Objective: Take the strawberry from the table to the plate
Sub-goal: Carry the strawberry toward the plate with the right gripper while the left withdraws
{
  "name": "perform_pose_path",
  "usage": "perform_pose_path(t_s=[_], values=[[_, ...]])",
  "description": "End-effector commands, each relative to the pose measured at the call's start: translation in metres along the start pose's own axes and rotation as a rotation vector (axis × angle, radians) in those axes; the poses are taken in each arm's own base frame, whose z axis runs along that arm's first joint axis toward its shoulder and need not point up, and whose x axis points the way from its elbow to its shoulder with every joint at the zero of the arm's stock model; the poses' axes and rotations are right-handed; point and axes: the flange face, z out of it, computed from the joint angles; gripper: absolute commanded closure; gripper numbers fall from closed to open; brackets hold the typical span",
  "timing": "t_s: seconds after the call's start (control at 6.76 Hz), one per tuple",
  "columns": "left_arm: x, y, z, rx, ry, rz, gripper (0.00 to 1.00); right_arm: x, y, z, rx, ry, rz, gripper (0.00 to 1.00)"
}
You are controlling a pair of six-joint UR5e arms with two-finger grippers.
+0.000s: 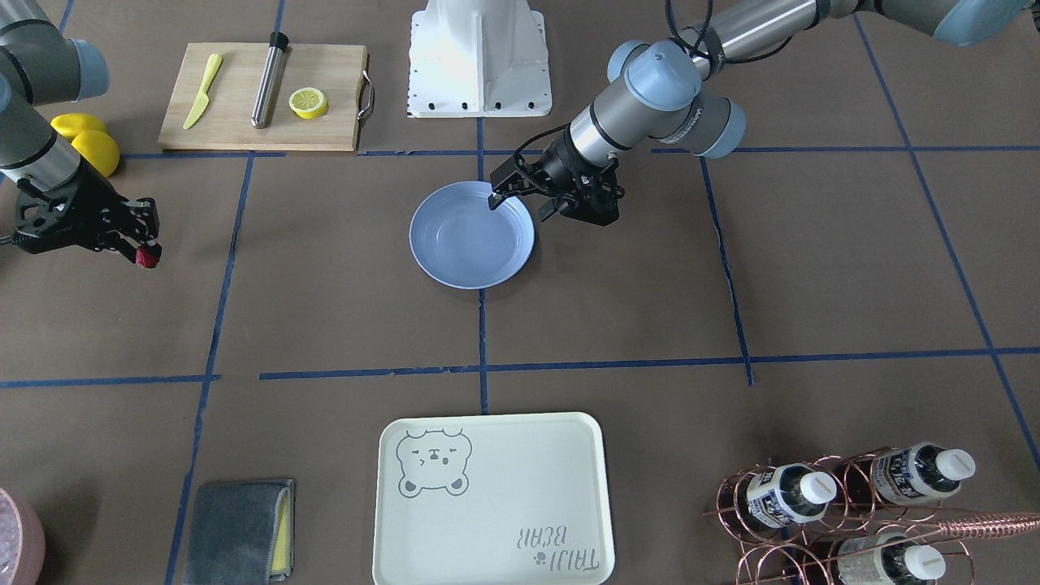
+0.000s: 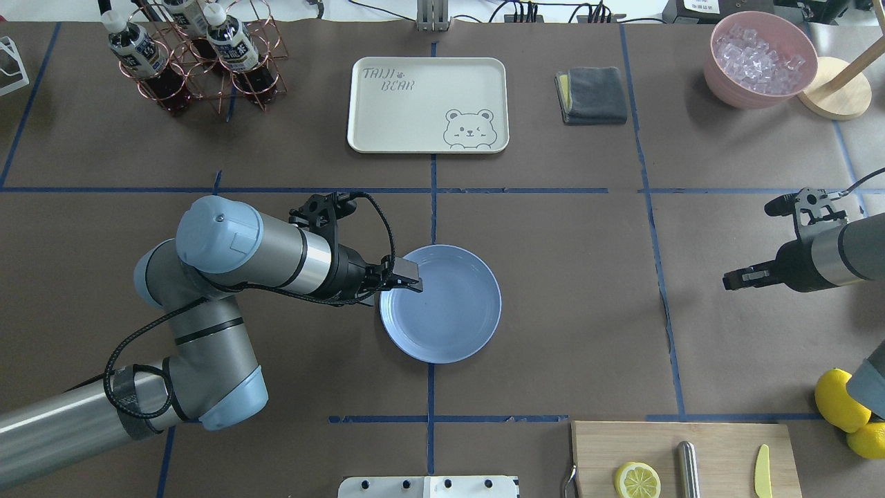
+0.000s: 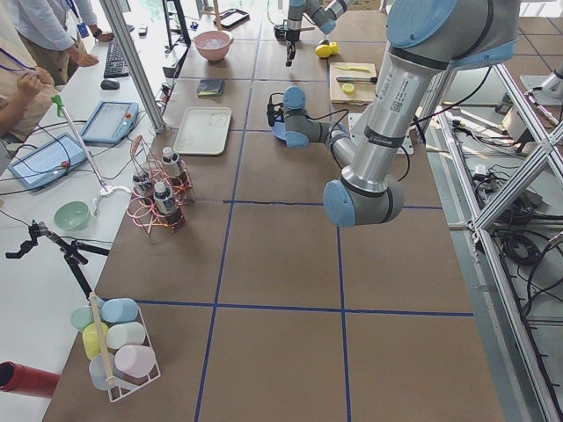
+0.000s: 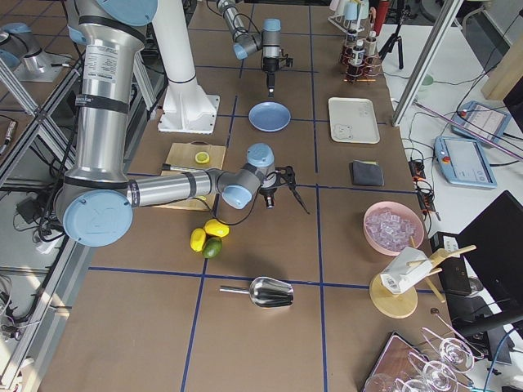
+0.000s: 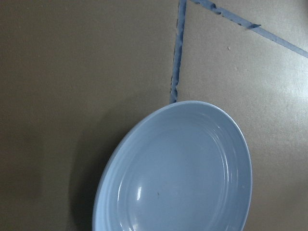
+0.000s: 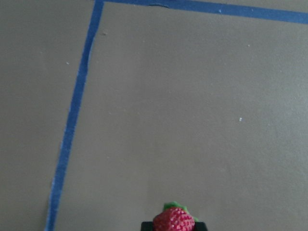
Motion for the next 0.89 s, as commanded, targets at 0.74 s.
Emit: perform_pose_path(t_s=[0.74], values=[[-0.059, -0.043, -0.115, 0.150, -0.012, 0.119, 0.01, -0.377, -0.034, -0.003, -0.042, -0.179, 0.459, 1.00]])
